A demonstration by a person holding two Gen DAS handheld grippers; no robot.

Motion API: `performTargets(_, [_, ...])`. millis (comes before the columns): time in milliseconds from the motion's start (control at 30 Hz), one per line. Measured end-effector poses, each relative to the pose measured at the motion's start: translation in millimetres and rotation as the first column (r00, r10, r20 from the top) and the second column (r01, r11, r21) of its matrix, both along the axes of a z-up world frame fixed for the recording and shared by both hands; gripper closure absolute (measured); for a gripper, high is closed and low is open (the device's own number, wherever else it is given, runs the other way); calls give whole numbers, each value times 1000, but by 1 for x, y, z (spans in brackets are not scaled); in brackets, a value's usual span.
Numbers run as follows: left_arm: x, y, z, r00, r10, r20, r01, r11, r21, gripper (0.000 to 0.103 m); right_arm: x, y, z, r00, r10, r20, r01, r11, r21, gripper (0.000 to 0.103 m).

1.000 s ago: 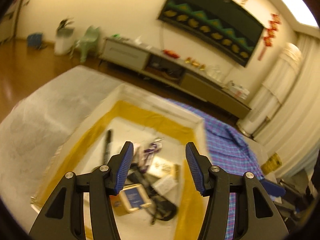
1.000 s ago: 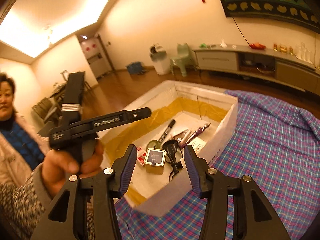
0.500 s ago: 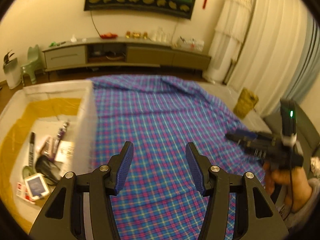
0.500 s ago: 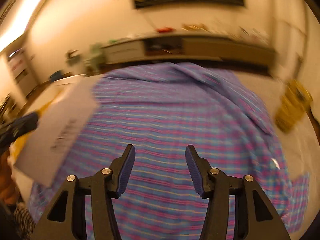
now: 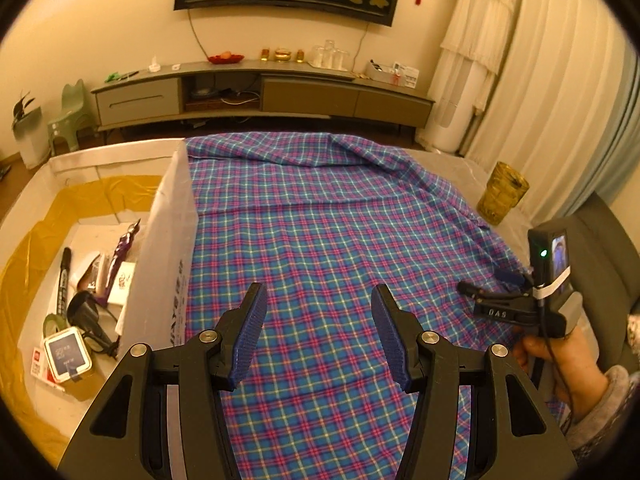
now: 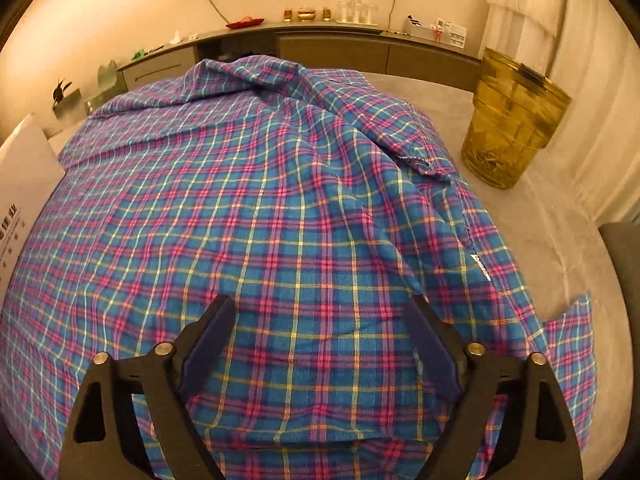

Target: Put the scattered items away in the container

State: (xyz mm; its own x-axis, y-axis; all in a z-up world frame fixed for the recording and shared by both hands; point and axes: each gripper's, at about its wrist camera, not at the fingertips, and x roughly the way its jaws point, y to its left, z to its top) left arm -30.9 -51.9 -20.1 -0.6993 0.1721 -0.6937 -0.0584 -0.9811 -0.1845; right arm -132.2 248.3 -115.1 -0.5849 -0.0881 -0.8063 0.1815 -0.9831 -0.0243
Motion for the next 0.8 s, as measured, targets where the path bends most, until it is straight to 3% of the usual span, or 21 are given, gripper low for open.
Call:
performTargets(33, [2,-4,1,1000,8,-1,-8,1000,13,46,0,0,-2,1000,5,8,-5,1000,3,0])
performTargets(200, [12,-33,10,998,65,-19,-62,992,111,46,2,-1,-6,1000,15,1,-15,1000,0,0])
performTargets(267, [18,-49,20,993,96,-67,-87,987,132,46,2,-2,-5,1000,14,1,-14,1000,1,0])
performTargets(500, [33,-102,42,950,257,-178,-239,964,113,46,1,-3,-4,1000,13,2,-13,1000,1,0])
performTargets(567, [41,-115,47,919,330,-218,-321,944,77,46,1,-3,-4,1000,13,2,-13,1000,1,0])
performTargets(633, [57,-127,55,851,433,-298,-455,890,-8,46,1,-3,-4,1000,13,2,-13,1000,1,0])
performTargets(700, [73,-135,66,789,484,-379,-539,841,-45,46,1,-3,-4,1000,13,2,-13,1000,1,0])
performTargets(767, [88,-144,76,751,509,-420,-565,825,-10,46,1,-3,-4,1000,13,3,-13,1000,1,0])
performTargets(800, [92,-147,79,748,511,-424,-559,829,11,46,1,-3,-4,1000,13,3,-13,1000,1,0])
